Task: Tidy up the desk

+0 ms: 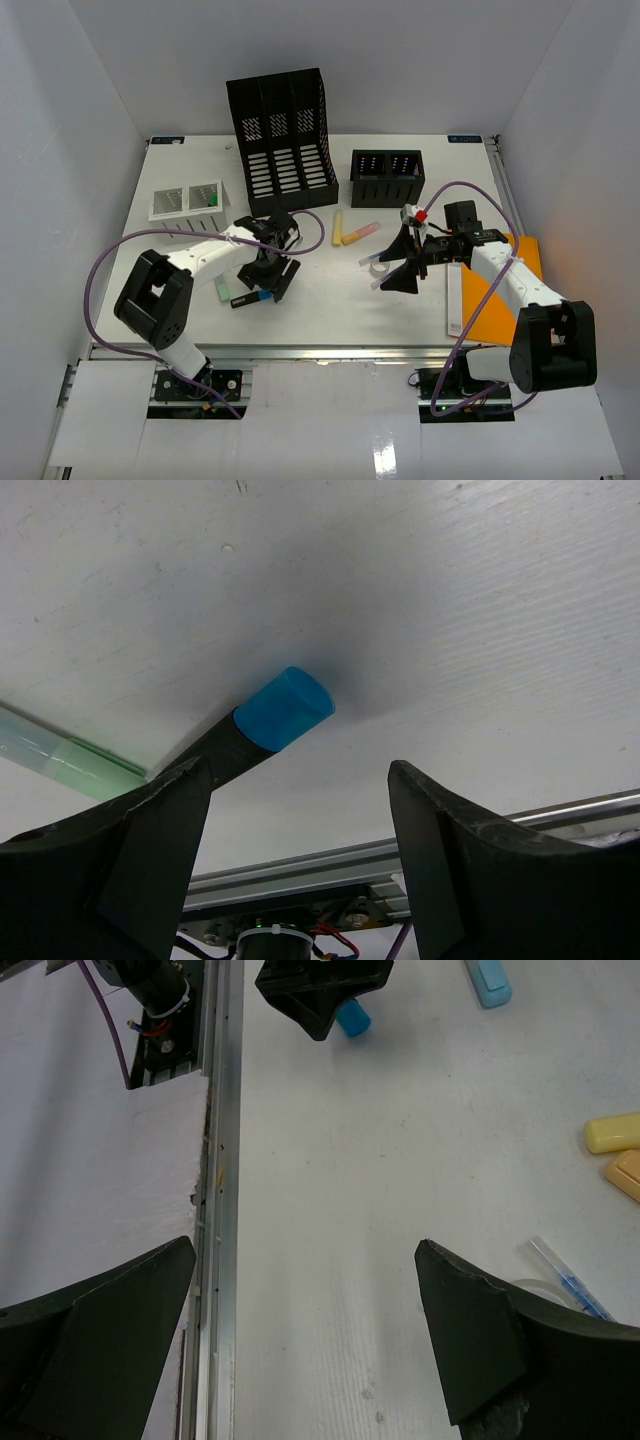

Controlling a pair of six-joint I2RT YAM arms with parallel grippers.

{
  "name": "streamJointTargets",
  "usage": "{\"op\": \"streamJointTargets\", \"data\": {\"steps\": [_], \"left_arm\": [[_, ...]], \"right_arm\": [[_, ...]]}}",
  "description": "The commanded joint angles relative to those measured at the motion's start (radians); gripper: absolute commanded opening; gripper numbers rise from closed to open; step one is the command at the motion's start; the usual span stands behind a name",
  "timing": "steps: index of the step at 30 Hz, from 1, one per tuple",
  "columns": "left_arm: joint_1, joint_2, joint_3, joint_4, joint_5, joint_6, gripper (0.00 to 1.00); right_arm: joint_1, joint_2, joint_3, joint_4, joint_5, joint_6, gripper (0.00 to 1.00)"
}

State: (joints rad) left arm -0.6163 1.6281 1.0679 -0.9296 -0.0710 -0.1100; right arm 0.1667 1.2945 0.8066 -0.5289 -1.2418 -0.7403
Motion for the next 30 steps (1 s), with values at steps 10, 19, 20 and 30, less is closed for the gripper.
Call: {"op": "streamJointTargets", "data": {"steps": [10,19,20,30], "left_arm": [[0.007,0.036,0.002,0.023,-0.028,0.079,0.80],[0.007,0.062,0.009,0.032,-0.049,0.088,0.79],[0.007,0.064,0.009,0.035,-0.050,0.087,0.80],[0.007,0.063,0.005,0.046,-0.053,0.093,0.78]], "right_arm": [[-0.009,-0.014,0.013,-0.016,-0.042,-0.014,0.98],[-0.011,-0.016,0.013,-0.019,-0.046,-0.015,0.98],[-0.012,-0.017,0.013,-0.019,-0.047,-0.016,0.98],[-0.022,-0.015,0.011,-0.023,-0.060,-0.016,0.98]]}}
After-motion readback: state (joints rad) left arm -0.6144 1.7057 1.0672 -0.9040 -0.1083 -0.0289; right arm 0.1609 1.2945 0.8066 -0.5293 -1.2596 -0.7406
